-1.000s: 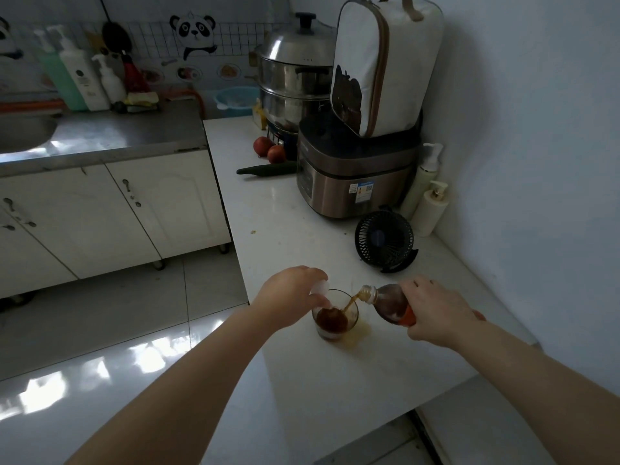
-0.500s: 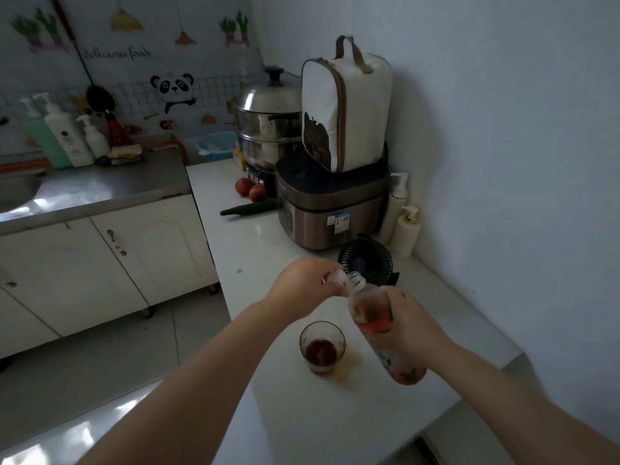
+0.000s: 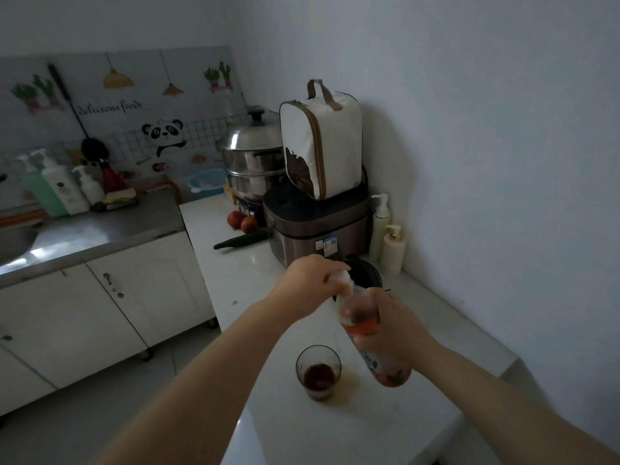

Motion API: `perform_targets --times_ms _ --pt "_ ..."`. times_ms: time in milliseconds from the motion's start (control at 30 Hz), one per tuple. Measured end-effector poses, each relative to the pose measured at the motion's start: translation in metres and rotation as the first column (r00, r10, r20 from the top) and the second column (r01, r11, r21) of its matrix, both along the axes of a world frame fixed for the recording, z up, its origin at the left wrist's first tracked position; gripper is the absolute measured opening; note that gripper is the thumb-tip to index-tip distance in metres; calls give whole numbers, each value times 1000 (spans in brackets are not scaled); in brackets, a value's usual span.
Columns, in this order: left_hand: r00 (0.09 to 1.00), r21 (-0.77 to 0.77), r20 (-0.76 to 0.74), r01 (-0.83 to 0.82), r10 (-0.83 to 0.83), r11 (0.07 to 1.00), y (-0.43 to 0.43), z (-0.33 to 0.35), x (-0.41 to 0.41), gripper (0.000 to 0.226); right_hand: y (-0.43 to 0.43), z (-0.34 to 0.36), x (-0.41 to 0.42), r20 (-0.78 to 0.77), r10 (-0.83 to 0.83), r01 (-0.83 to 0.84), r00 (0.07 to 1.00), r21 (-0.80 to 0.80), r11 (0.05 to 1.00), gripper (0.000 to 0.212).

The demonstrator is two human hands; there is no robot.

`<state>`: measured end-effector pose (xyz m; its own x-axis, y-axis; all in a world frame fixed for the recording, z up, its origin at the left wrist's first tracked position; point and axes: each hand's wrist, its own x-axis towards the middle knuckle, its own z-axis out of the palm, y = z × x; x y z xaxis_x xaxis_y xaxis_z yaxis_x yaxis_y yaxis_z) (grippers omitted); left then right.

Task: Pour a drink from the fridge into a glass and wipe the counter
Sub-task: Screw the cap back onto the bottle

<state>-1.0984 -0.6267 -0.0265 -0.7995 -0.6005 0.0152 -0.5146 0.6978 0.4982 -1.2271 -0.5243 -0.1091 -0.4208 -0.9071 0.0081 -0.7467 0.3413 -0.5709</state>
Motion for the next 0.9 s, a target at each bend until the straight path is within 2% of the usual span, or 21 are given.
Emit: perform_targets --times_ms 267,433,567,633,700,767,800,900 --pt "985 101 -168 41 -24 994 2 4 2 39 -2 5 -4 47 15 -13 999 -36 999 63" --pt "954 311 -301 96 2 946 5 7 2 34 -3 10 -5 86 39 -32 996 -90 995 57" --pt "907 416 -404 64 121 907 11 10 -1 31 -5 9 -6 96 31 -22 995 -92 996 59" --pt "901 336 -404 -13 157 942 11 9 -4 34 -6 12 -4 87 34 -25 996 -97 995 58" --pt "924 128 -343 -131 168 983 11 7 -5 28 -6 14 -3 78 33 -26 996 -93 995 62" --pt "942 -60 -295 -188 163 980 12 6 -2 24 -6 15 -2 67 23 -18 998 -79 997 65" --pt "947 -89 -282 -186 154 978 12 5 -1 25 -5 15 -2 60 25 -20 998 -79 997 66" --pt "962 -48 -254 -115 99 992 8 4 1 28 -5 13 -3 64 14 -10 998 -59 998 67"
